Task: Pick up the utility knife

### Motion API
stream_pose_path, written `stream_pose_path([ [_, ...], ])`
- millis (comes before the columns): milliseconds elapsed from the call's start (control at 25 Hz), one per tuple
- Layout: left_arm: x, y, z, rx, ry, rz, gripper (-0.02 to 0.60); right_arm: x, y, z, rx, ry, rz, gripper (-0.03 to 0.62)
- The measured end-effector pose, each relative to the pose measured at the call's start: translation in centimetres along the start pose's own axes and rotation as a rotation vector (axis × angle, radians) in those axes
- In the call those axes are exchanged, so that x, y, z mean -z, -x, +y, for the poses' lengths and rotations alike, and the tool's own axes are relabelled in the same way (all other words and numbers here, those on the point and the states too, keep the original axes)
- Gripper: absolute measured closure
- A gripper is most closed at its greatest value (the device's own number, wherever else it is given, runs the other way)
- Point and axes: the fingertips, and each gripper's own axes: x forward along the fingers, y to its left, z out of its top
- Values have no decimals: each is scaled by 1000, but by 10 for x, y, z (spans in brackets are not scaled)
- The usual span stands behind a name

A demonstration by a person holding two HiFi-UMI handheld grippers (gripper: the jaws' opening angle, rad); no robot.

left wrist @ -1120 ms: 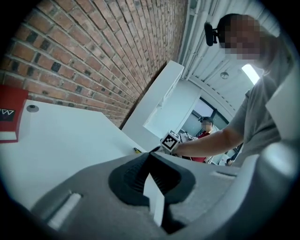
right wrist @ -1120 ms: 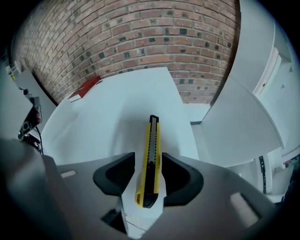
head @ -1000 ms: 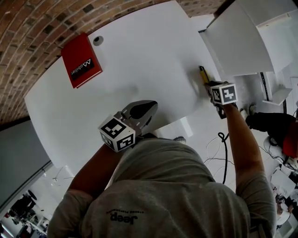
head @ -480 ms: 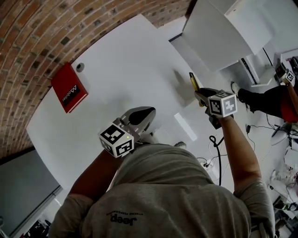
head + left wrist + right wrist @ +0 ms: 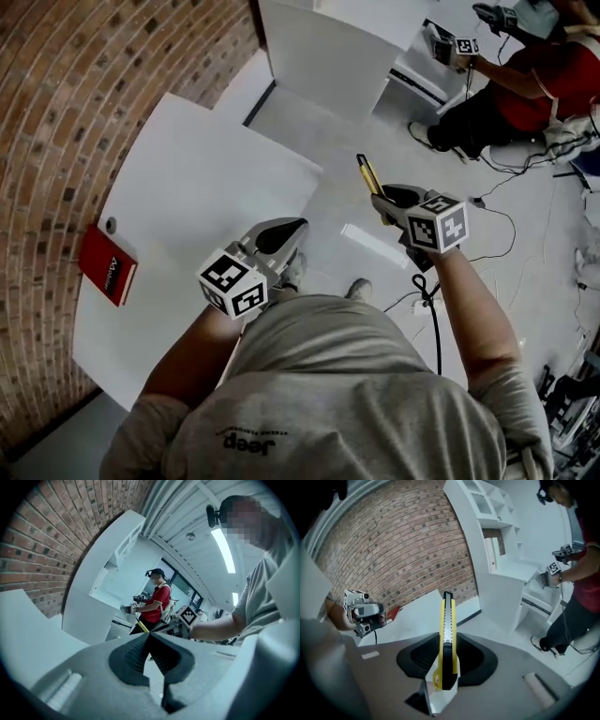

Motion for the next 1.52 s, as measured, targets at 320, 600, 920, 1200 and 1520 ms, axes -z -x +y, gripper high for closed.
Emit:
stream_pose_path([
  [320,-6,-89,-67,190,-81,97,581,44,117,-47,128,-158,-171,468],
  [600,0,-148,-121,300,-130,161,581,85,200,-76,213,-262,-302,467],
  [920,12,-188,-170,398,-179,225,581,131,271,-92,305,-358,-437,467],
  [1200,20,-206,-196,442,-193,246,581,158,310,-96,354,-403,-515,467],
  [1520,29,-215,-218,480,-209,265,581,178,339,-96,379,-423,-583,467],
])
